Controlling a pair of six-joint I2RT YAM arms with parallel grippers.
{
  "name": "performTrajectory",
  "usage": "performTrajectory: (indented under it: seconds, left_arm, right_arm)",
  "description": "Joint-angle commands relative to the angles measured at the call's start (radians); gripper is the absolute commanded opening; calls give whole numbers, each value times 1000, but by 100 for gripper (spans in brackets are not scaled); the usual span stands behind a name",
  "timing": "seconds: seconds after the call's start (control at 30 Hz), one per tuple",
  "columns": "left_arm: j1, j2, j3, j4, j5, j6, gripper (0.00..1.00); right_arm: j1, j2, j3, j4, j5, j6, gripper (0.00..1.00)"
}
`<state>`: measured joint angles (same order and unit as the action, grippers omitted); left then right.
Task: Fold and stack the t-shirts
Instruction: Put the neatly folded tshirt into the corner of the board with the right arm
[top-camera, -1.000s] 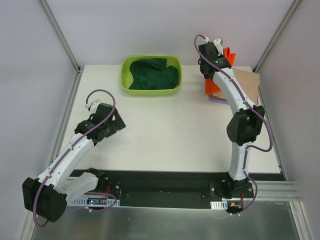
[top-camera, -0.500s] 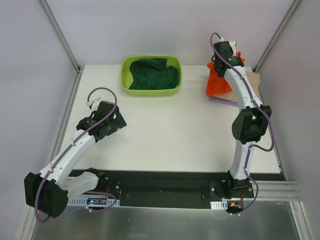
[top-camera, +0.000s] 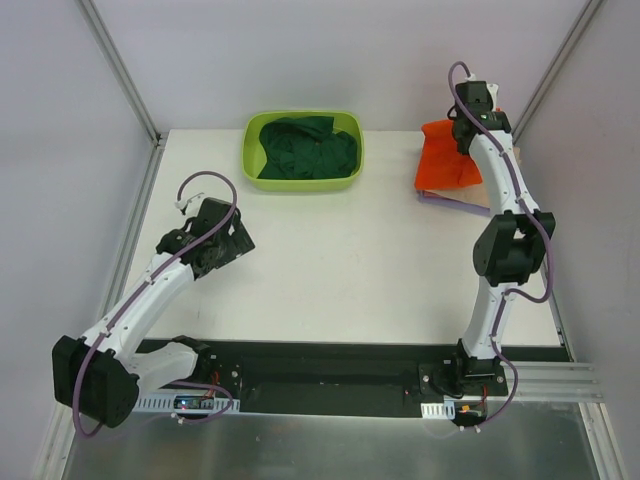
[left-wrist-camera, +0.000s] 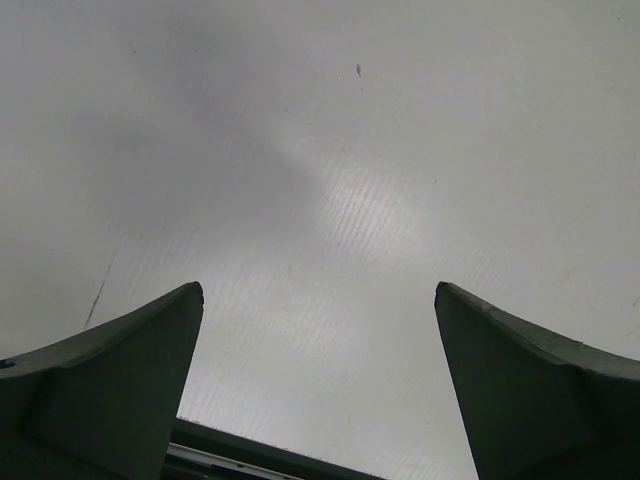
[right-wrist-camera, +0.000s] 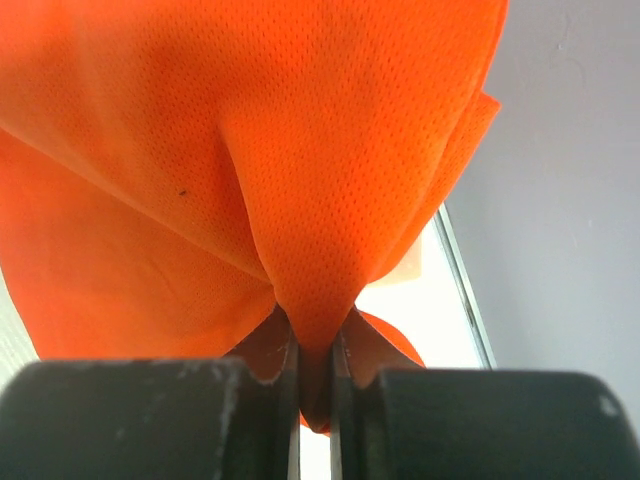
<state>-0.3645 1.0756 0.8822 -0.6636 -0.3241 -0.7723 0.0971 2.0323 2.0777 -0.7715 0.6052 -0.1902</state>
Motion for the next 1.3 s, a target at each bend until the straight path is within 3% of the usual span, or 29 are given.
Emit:
performTrajectory:
  seconds: [0.0,1.0,1.03,1.07,1.1,1.17,1.23,1.27]
  left_arm:
    - [12,18,34,-10,-10,-13,99]
    - [12,84,63,-10,8,-21,99]
    - [12,86,61,-11,8,-22,99]
    - [12,86,61,-10,10,-22,99]
    - [12,84,61,-10,11,-22,99]
    - [12,86,64,-10,16,-18,99]
    - [12,90,69,-10,20,-18,99]
    - [12,90,69,-10,22,-13,99]
  right_arm:
    - [-33,-4,22,12,-58,34,1]
    - [-208,124,-38,132,-139,132,1]
    - [-209,126,-33,132,-137,124,7]
    - [-209,129,-24,133,-136,118,21]
    - [-212,129,-13,130,-127,115,46]
    - [-214,131,8,129,-101,95,77]
    - [-218,131,54,114,-47,77,97]
    - [-220,123,67,109,-26,58,96]
